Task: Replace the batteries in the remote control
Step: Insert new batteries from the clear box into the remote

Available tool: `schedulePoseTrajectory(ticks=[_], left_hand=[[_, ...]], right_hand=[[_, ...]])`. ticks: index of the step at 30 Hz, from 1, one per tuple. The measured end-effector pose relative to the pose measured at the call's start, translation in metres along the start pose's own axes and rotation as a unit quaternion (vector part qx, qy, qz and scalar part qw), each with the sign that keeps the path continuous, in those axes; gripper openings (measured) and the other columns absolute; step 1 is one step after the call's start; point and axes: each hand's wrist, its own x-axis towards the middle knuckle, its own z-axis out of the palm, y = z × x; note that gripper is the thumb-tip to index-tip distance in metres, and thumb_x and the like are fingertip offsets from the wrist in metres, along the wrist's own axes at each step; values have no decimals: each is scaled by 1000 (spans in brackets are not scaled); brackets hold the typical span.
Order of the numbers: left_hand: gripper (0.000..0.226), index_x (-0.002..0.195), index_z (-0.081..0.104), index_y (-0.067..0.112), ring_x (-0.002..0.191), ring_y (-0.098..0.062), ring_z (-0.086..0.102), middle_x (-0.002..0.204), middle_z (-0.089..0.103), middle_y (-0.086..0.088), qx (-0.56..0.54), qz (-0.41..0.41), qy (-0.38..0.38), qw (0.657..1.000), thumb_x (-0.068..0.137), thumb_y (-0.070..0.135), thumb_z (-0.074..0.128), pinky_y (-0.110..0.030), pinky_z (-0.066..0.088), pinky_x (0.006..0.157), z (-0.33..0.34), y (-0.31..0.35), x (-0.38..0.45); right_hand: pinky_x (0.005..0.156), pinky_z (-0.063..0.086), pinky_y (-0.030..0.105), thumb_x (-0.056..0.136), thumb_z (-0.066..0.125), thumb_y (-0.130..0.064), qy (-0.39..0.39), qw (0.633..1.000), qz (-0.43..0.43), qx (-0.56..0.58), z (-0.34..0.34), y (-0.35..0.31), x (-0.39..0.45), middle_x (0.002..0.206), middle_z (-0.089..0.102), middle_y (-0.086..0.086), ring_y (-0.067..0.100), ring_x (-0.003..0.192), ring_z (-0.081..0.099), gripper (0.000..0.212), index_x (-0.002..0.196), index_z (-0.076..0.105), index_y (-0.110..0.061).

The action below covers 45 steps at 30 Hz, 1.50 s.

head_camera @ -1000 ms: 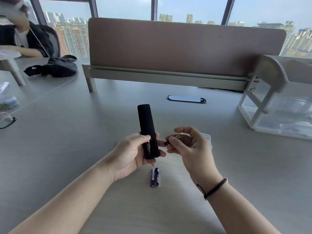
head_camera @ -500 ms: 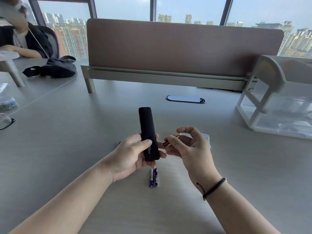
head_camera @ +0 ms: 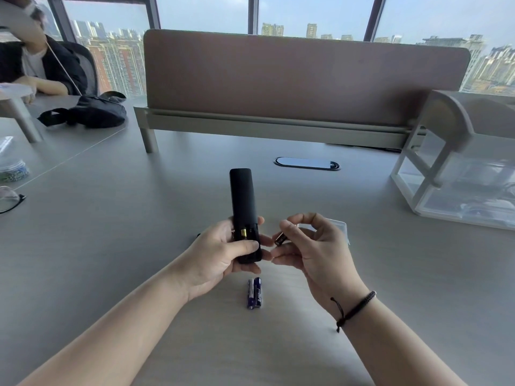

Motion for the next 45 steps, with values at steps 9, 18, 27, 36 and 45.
schedulePoseTrajectory(ticks=[9, 18, 27, 36, 45], left_hand=[[26, 118, 58, 1, 81, -32, 72, 95, 73, -19, -4, -15, 17, 1000, 101, 8, 40, -34, 54, 52, 2, 3, 0], [26, 106, 61, 4, 75, -30, 72, 84, 73, -15, 18, -15, 23, 999, 100, 3, 36, -31, 52, 47, 3, 2, 0], [34, 121, 62, 2, 83, -25, 67, 94, 70, -11, -50, -40, -10, 998, 96, -2, 40, -39, 59, 64, 1, 1, 3], [38, 129, 54, 5, 91, -29, 68, 101, 74, -14, -74, -27, -16, 997, 94, -5, 45, -41, 57, 79, 0, 1, 1], [35, 128, 53, 1, 91, -32, 70, 109, 71, -22, -120, -32, -28, 992, 96, -6, 44, -37, 60, 69, 1, 4, -1]], right_hand=[[50, 58, 29, 85, 71, 0, 3, 1000, 5, 13, 1, -1, -1, 82, 72, 30, 22, 49, 68, 19, 95, 55, -2], [51, 58, 29, 71, 79, -11, -9, 999, -29, -8, -1, -2, -2, 70, 73, 19, 20, 49, 67, 23, 82, 60, -4], [70, 61, 40, 71, 78, 14, -79, 990, -88, -70, 2, 6, -4, 87, 75, 27, 30, 69, 72, 23, 70, 69, -7], [56, 51, 29, 68, 87, -5, -96, 875, -303, -365, -2, 21, -3, 71, 62, -4, 10, 57, 54, 21, 73, 74, -20], [60, 52, 27, 76, 84, -13, -143, 886, -243, -368, -5, 10, -3, 75, 66, -2, 11, 60, 57, 16, 89, 81, -22]])
